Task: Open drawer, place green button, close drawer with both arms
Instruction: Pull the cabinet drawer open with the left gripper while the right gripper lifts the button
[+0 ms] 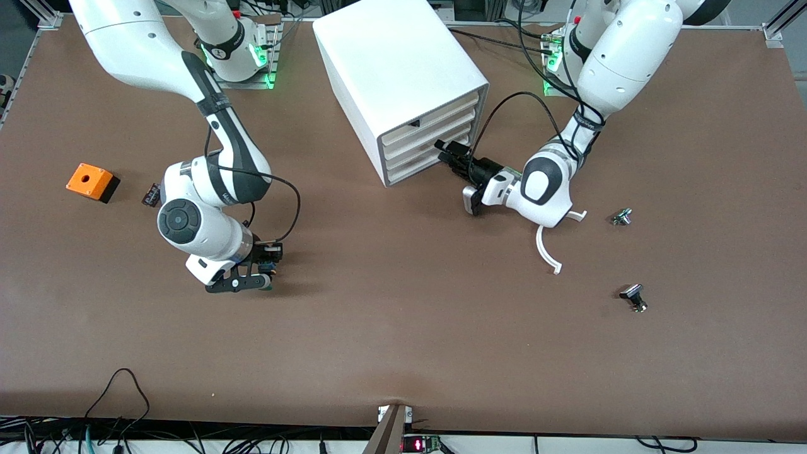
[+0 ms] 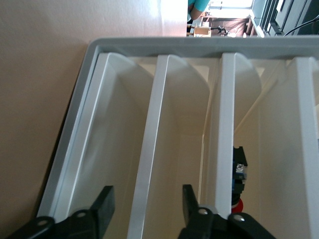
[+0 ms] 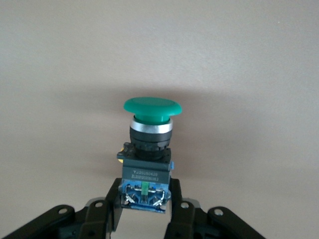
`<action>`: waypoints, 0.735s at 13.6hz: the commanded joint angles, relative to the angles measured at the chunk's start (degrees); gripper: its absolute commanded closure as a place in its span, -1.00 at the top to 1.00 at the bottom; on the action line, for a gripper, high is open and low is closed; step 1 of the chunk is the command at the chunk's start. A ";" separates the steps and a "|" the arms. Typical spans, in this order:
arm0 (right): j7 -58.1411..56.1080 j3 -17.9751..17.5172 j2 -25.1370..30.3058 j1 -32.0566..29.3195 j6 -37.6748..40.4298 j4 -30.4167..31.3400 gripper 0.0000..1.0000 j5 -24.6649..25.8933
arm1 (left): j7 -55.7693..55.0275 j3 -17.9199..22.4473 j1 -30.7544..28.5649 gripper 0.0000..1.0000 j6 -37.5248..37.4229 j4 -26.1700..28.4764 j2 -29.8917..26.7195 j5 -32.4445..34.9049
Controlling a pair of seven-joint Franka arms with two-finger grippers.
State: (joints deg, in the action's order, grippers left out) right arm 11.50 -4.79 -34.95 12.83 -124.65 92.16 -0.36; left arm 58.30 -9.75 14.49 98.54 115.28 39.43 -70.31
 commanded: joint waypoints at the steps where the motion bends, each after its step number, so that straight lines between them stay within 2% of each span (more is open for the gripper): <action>1: 4.05 0.13 -0.29 2.19 3.89 -4.52 -1.00 -1.14 | 2.43 0.17 0.89 0.05 0.78 2.14 -1.11 -1.50; 2: 5.01 0.13 -0.38 2.81 4.06 -5.05 -1.00 -1.14 | 3.91 0.08 1.41 -0.23 0.78 2.40 -0.94 -1.50; 3: 5.28 0.13 -0.29 3.60 4.07 -5.49 -1.00 -1.14 | 5.32 0.08 1.68 -0.66 0.78 2.41 -0.67 -1.50; 4: 5.46 0.13 -0.21 4.56 4.07 -5.67 -1.00 -1.05 | 6.20 0.08 1.60 -0.96 0.86 2.41 -0.32 -1.50; 10: 9.59 0.13 -0.56 9.05 3.28 -10.94 -1.00 -1.05 | 5.33 0.69 1.16 -1.00 0.86 -0.31 -0.14 -1.41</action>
State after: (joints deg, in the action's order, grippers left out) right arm 19.55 -4.99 -34.97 20.49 -122.00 83.99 -0.52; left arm 64.11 -9.75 15.63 99.13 116.50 39.57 -70.45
